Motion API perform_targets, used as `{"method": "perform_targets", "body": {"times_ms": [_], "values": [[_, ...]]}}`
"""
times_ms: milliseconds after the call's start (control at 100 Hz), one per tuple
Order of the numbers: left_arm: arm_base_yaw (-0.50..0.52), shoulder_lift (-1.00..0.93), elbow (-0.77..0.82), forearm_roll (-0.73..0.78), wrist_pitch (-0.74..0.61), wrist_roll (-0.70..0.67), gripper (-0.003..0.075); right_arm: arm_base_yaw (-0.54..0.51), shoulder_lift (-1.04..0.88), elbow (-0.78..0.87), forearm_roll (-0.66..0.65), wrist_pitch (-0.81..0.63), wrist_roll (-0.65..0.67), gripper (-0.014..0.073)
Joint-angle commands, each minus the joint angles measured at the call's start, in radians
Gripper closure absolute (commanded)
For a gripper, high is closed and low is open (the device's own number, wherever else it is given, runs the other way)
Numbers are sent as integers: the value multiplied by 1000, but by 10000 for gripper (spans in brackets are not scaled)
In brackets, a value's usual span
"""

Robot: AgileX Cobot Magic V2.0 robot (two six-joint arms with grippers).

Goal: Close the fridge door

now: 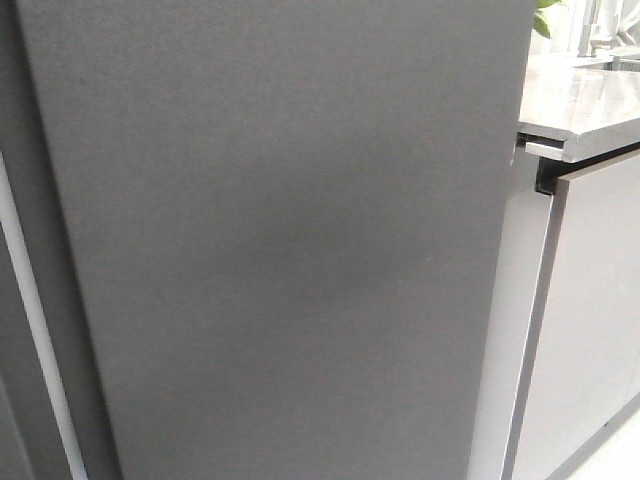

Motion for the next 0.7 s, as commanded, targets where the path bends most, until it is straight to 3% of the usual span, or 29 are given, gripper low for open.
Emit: {"method": "perform_targets", "body": {"times_ms": [0,350,690], "values": [[6,-10,35,-5,-73,-4,740,-40,-55,60,-6,-153,-1,638],[6,-10,35,-5,-73,-4,740,-146,-254,350,-2,-305,-1,638],[6,-10,35,-5,-73,-4,740,-170,-348,530,0,-418,-1,638]]}}
